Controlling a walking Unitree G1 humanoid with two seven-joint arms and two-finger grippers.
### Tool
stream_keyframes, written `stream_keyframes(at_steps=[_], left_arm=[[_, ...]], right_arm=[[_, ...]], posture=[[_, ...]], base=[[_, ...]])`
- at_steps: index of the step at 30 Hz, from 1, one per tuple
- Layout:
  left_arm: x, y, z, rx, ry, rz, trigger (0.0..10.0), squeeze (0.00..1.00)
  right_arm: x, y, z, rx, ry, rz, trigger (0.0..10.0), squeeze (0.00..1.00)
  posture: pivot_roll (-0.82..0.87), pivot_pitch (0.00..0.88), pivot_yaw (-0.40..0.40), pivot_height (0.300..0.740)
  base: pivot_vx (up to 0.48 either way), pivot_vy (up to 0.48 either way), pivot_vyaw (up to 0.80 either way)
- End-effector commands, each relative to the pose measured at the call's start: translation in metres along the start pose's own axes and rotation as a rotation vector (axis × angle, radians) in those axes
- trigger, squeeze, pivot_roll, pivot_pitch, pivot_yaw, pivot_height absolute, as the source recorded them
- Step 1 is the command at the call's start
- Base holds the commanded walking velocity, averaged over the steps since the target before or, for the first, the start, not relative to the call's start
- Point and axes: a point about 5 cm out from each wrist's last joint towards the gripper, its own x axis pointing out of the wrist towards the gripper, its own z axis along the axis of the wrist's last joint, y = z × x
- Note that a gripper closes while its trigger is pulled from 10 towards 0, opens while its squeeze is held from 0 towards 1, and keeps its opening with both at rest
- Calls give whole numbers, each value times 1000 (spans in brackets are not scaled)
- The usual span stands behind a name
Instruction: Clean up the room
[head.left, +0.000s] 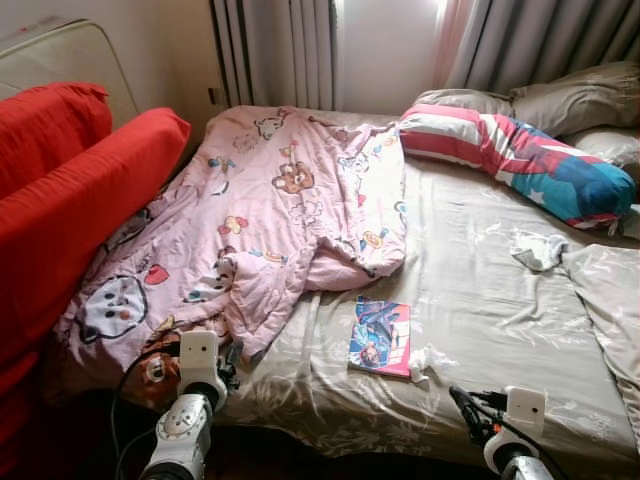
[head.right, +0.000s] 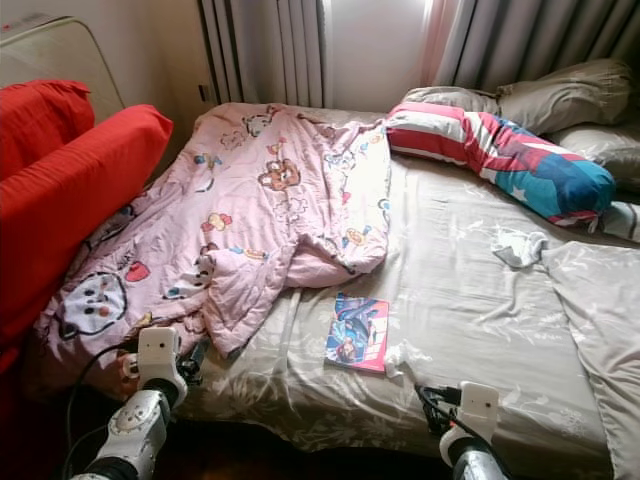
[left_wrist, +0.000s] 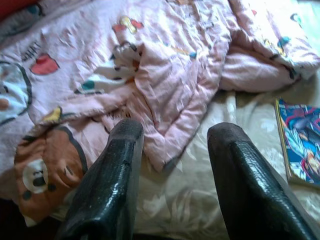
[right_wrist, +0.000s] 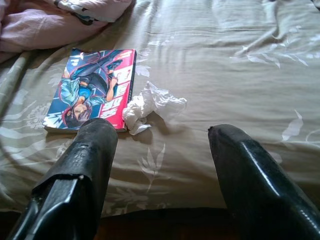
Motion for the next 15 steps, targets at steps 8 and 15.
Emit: stream_keyframes(at_steps=[8, 15], left_arm=[[2, -6, 5, -16, -37, -1, 10000, 0], [3, -7, 9, -24, -62, 2, 10000, 0]], right_arm=[[32, 74, 120, -95, -554, 151, 10000, 0], [32, 82, 135, -100, -618, 171, 10000, 0]], posture=[[-40, 0, -25, 740], [-42, 0, -31, 740]], base=[[0, 0, 0], [0, 0, 0]])
